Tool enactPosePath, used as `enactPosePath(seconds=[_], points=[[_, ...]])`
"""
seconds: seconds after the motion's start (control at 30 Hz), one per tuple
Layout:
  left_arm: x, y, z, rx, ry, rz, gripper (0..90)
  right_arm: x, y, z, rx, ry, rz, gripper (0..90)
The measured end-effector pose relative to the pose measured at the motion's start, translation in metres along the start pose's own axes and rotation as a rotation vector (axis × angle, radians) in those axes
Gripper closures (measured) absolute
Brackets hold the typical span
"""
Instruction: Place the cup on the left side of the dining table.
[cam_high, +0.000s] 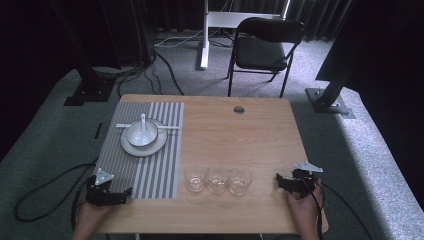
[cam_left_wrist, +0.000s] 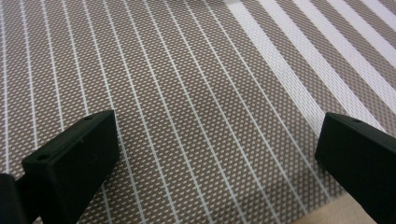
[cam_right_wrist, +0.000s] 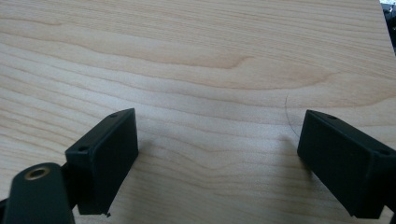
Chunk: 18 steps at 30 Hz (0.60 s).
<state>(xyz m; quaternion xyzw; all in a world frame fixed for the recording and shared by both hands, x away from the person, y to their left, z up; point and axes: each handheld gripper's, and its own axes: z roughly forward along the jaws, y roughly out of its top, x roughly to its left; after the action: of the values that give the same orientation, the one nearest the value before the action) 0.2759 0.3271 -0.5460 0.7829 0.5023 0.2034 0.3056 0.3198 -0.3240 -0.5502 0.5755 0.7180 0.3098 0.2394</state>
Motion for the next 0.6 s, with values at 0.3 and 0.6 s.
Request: enactPosePath(seconds=[0.3, 0.6], points=[[0.0029, -0.0011, -0.0008, -0.005, -0.022, 0.022, 0.1, 0.0000, 0.0001, 0.0000, 0.000, 0.000, 0.000, 11.8], [0.0027, 0.0005, -0.0007, 0.008, -0.020, 0.024, 0.1, 0.0000, 0.0000, 0.0000, 0.000, 0.000, 0.000, 11.8]])
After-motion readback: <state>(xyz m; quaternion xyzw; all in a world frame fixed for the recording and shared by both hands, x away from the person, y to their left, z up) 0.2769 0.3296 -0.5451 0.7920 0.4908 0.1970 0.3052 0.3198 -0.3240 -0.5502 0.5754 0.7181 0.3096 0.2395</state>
